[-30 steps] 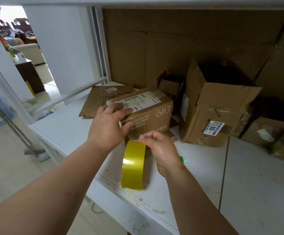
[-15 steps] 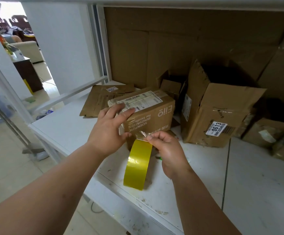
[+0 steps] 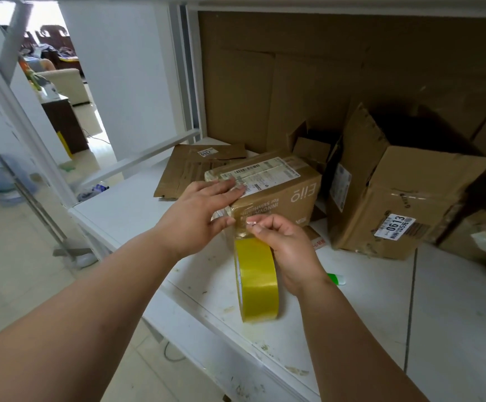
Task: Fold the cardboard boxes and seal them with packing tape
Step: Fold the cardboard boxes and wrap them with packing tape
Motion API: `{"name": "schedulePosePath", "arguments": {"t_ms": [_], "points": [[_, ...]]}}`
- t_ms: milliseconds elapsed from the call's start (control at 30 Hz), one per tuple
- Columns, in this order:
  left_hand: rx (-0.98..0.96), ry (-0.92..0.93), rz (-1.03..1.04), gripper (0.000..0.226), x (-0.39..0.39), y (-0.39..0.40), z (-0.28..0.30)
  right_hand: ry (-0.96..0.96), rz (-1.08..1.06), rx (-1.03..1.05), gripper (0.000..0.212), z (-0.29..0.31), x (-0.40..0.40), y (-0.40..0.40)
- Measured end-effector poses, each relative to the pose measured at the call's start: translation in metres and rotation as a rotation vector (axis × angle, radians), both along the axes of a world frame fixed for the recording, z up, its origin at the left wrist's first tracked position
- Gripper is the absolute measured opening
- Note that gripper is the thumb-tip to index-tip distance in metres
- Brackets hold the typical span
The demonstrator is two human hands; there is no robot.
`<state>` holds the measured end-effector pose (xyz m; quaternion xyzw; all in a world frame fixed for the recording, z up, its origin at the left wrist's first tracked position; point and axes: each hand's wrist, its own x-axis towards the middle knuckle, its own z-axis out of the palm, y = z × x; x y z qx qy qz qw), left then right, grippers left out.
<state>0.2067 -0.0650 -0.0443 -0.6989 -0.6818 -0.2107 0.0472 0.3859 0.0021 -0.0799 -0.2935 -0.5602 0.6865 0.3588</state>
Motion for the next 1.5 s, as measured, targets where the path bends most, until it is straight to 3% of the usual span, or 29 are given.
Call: {"name": "schedulePosePath", "arguments": {"t_ms": [167, 433, 700, 800, 867, 933, 1033, 1167, 1400, 1500], "points": [[-0.042, 0.036, -0.033, 0.054, -0.008, 0.002, 0.009, -0.062, -0.089, 0.009, 0.015, -0.002, 0.0, 0.004], [-0.026, 0.087, -0.079, 0.054, -0.012, 0.008, 0.017, -0.034, -0.086, -0.094, 0.018, -0.004, 0.0, 0.004], [-0.073, 0.001, -0.141, 0.044, -0.024, 0.015, 0.024, 0.03, -0.097, -0.179, 0.025, -0.002, -0.005, -0.001], [0.082, -0.176, -0.033, 0.045, -0.016, 0.002, 0.02, 0.044, -0.104, -0.199, 0.026, 0.0, -0.003, -0.004], [0.299, -0.187, 0.021, 0.029, 0.001, -0.007, 0.011, 0.03, -0.117, -0.187, 0.025, 0.001, -0.001, -0.006], [0.382, -0.207, -0.026, 0.016, 0.02, -0.012, -0.002, 0.029, -0.122, -0.167, 0.023, 0.001, 0.0, -0.008], [0.328, -0.307, -0.019, 0.016, 0.038, -0.014, -0.015, 0.02, -0.125, -0.126, 0.028, 0.001, 0.003, -0.011], [0.347, -0.271, -0.01, 0.017, 0.045, -0.015, -0.013, 0.02, -0.115, -0.056, 0.024, 0.001, 0.009, -0.016], [0.101, -0.473, 0.076, 0.003, 0.051, -0.01, -0.005, 0.025, -0.106, 0.08, 0.025, 0.002, 0.016, -0.024], [0.081, -0.478, 0.066, 0.008, 0.054, -0.01, -0.004, -0.079, -0.174, 0.137, 0.026, 0.004, 0.017, -0.026]]}}
